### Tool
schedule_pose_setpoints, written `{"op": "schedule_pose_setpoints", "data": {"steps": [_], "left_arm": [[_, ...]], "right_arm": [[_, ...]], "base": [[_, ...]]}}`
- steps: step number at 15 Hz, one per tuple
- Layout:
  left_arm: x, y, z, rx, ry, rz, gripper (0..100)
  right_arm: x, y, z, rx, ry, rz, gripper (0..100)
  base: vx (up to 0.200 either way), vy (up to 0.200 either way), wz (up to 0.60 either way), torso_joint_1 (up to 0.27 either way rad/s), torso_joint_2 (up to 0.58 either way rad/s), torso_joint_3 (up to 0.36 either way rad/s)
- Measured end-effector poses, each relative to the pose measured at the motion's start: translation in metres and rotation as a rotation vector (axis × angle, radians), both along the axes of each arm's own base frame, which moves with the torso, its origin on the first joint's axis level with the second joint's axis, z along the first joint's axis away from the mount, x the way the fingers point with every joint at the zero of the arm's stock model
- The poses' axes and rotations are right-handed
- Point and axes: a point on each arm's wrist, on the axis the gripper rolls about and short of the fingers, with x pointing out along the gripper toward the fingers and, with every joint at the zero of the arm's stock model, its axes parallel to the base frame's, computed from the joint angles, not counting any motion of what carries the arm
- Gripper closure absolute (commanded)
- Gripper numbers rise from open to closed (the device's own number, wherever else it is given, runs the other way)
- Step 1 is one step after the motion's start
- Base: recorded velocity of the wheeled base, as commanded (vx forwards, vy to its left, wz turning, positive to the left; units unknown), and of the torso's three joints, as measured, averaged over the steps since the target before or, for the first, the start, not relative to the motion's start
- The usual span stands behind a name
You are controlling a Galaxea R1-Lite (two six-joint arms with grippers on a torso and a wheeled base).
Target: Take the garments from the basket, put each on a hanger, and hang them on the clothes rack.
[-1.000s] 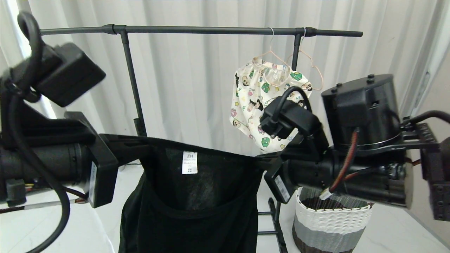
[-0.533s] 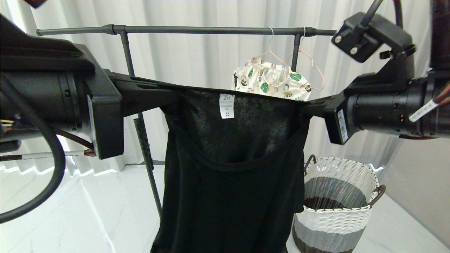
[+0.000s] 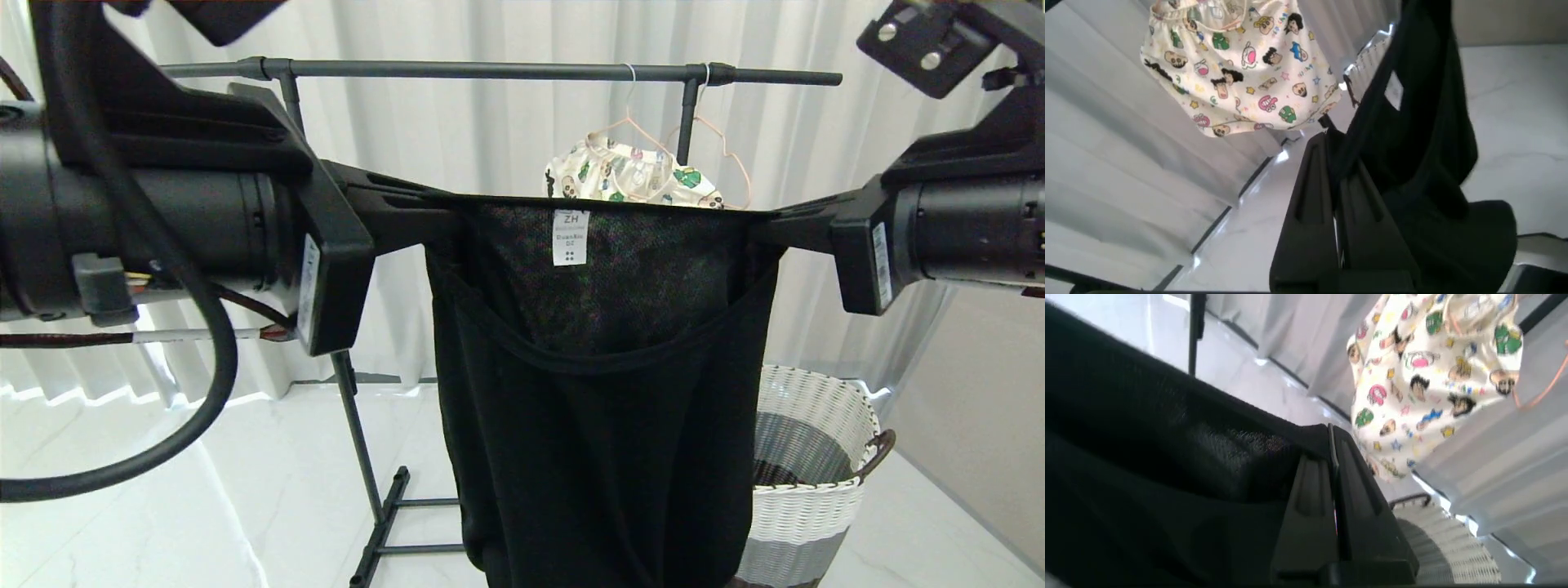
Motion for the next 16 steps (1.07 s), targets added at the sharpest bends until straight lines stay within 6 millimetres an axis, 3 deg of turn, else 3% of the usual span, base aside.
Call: {"op": "schedule_pose_setpoints", "data": {"steps": [4,8,12,16], "left_arm": [[0.025,-0.022,0.004,-0.038,-0.095,0.007,100],[0.039,-0.043,0.001,-0.030,-0.093,-0.012,100],[0.040,-0.045,-0.001,-0.027,-0.083,-0.014,100],[0.024,-0.037,-0.003,0.020,-0.025,-0.046,100]], "right_arm": [[-0.032,-0.024,-0.003,-0.033,0.083,0.139,100],[-0.053,-0.021,-0.002,-0.032,0.082,0.247,100],[-0.051,-0.018,-0.004,-0.037,0.084,0.243,100],[-0.032,-0.012,0.005,0.021,0.023,0.180,100]], "base": [[0.000,0.000,0.00,0.000,0.00,0.000],[0.000,0.000,0.00,0.000,0.00,0.000],[0.000,0.000,0.00,0.000,0.00,0.000],[0.000,0.000,0.00,0.000,0.00,0.000]]}}
